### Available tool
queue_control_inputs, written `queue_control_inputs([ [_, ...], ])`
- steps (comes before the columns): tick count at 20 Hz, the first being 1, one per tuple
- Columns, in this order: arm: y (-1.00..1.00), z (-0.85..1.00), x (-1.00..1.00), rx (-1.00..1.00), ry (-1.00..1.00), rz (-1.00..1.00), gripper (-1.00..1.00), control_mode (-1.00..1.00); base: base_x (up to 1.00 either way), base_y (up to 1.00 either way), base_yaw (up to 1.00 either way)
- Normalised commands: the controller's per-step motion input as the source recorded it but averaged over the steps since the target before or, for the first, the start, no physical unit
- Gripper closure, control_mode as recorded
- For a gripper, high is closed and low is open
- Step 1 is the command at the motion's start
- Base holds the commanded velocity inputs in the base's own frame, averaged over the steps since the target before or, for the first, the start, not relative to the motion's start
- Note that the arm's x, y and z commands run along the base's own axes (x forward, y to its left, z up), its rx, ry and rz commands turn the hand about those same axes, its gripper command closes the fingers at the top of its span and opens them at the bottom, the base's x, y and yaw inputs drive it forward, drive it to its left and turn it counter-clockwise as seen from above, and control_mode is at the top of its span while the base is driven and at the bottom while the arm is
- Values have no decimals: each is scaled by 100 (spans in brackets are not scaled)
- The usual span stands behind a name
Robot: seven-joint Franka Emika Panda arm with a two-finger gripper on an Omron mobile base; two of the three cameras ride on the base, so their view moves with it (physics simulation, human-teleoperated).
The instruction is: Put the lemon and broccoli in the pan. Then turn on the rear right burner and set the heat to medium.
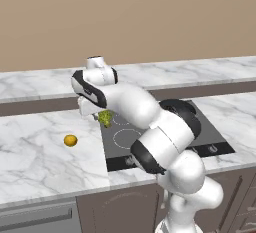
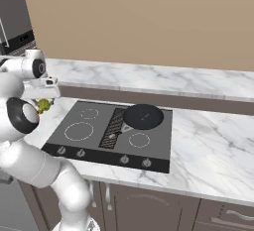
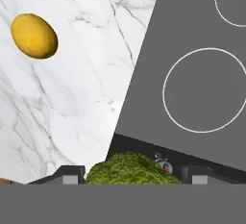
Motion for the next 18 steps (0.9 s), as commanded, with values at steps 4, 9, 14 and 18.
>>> queue_control_inputs([
  [4, -88, 42, 2, 2, -14, 24, 100, -100, 0, 0, 0],
  [9, -95, 18, 0, 10, -11, 22, 100, -100, 0, 0, 0],
  [14, -100, 0, 0, 16, -9, 15, 100, -100, 0, 0, 0],
  [18, -100, 0, 0, 13, -5, 9, 100, -100, 0, 0, 0],
])
